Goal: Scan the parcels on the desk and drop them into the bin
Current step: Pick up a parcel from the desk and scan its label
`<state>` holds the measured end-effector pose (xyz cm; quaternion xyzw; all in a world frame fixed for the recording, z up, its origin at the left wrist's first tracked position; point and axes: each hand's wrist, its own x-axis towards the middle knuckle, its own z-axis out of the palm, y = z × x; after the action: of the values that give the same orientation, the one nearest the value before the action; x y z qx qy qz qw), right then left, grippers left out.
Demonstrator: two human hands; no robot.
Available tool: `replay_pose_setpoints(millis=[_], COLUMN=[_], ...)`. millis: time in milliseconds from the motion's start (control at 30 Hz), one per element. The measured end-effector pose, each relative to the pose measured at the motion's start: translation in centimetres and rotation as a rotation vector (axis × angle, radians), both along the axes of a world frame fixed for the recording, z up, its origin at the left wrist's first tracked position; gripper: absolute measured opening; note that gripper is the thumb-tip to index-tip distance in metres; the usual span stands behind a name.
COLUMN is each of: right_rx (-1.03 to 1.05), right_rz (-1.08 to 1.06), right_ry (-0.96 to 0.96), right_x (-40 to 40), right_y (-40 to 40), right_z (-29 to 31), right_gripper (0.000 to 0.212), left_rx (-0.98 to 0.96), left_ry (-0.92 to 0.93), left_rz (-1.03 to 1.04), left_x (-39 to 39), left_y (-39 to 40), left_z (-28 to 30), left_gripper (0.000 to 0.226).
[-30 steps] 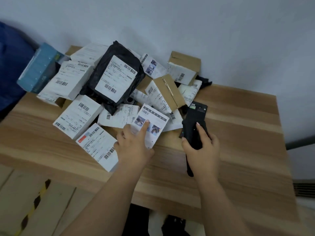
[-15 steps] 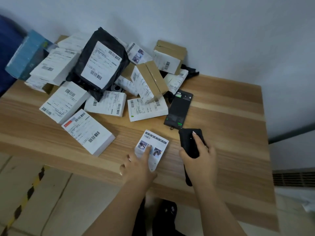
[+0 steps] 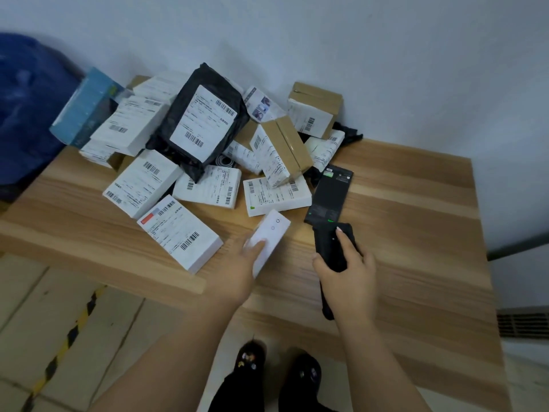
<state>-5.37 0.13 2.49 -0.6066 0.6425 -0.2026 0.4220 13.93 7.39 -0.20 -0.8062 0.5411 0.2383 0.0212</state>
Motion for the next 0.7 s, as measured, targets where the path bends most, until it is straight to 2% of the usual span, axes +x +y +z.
replay_pose_setpoints(millis=[67, 133, 233, 400, 567, 633, 700], right_rx=[-0.011, -0.011, -0.009, -0.02, -0.01, -0.005, -0.008], right_rz=[0.01, 0.016, 0.016, -0.012, -0.019, -0.025, -0.025], right_ry=[0.001, -0.001, 0.0, 0.02, 0.059, 0.056, 0.054], right_x=[0.8, 1.3, 1.7, 1.5, 1.0, 0.9, 0.7], right_y=[0.2, 0.3, 0.4, 0.5, 0.1, 0.0, -0.1], right_z=[0.1, 0.1, 0.0, -0.4, -0.5, -0.5, -0.6], right_gripper=[0.066, 0.067, 0.066, 0.066, 0.066, 0.066, 0.066], left_rx=[0.012, -0.005, 0.013, -0.034, 0.012, 0.015, -0.011], left_ry=[-0.068, -0.048, -0.054, -0.052, 0.107, 0.098, 0.092], left_rz=[0.095, 0.156, 0.19, 0.123, 0.049, 0.075, 0.158], left_x=[1.1, 1.4, 1.1, 1.0, 0.8, 0.6, 0.2], left_y=[0.0, -0.1, -0.3, -1.0, -2.4, -2.7, -2.8], left_z=[0.4, 0.6, 0.4, -0.1, -0.8, -1.0, -1.3], left_gripper=[0.073, 0.063, 0.075, 0.069, 0.071, 0.08, 0.079])
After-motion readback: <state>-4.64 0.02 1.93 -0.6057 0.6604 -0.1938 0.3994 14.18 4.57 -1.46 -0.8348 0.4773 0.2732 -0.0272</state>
